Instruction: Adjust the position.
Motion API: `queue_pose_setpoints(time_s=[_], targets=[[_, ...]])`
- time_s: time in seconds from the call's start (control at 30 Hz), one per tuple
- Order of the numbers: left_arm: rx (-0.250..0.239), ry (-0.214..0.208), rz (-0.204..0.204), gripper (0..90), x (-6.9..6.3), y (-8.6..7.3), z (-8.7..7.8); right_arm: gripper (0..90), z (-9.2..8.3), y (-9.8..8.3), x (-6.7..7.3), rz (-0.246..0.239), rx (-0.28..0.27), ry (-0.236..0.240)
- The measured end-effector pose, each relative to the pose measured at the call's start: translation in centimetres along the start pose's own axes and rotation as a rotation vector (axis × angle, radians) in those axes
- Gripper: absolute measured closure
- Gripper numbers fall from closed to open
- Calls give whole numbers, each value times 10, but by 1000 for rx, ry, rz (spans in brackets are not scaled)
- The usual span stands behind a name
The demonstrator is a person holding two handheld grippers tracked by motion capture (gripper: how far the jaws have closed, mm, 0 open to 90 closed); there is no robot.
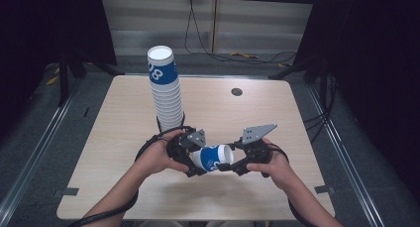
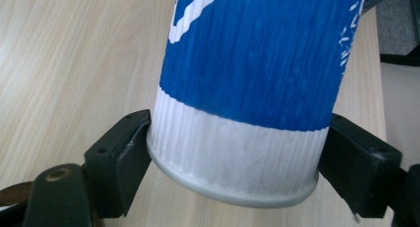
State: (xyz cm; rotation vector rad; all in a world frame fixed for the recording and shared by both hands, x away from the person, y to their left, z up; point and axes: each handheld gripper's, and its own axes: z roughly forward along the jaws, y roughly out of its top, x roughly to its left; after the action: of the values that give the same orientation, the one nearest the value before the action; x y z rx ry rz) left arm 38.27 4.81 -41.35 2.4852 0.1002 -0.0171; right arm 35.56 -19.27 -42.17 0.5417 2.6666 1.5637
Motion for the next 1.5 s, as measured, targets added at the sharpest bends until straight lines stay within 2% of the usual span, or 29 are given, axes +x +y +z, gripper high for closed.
queue_pose_setpoints(time_s=[0.1,0.27,0.53,0.6,0.87,1.0,1.3,1.5], targets=[[-19,-3,4,218,1,-1,-2,294,-2,-1,-1,10,-8,3],[-1,-7,-16,254,1,0,-4,294,-1,-1,-2,20,-10,8],[29,-10,-21,285,0,1,-8,290,2,-1,-1,10,-4,15],[35,-23,-25,289,0,1,-9,263,2,-1,-1,7,5,8],[47,-23,-39,291,-2,3,-9,203,2,-2,0,11,16,6],[56,-33,-49,298,-3,2,-8,175,0,-1,0,9,39,-3],[78,-26,-57,301,-2,1,-8,141,-1,-2,2,-8,91,-8],[112,-13,-62,300,-2,0,-9,133,-2,2,3,-33,168,-8]])
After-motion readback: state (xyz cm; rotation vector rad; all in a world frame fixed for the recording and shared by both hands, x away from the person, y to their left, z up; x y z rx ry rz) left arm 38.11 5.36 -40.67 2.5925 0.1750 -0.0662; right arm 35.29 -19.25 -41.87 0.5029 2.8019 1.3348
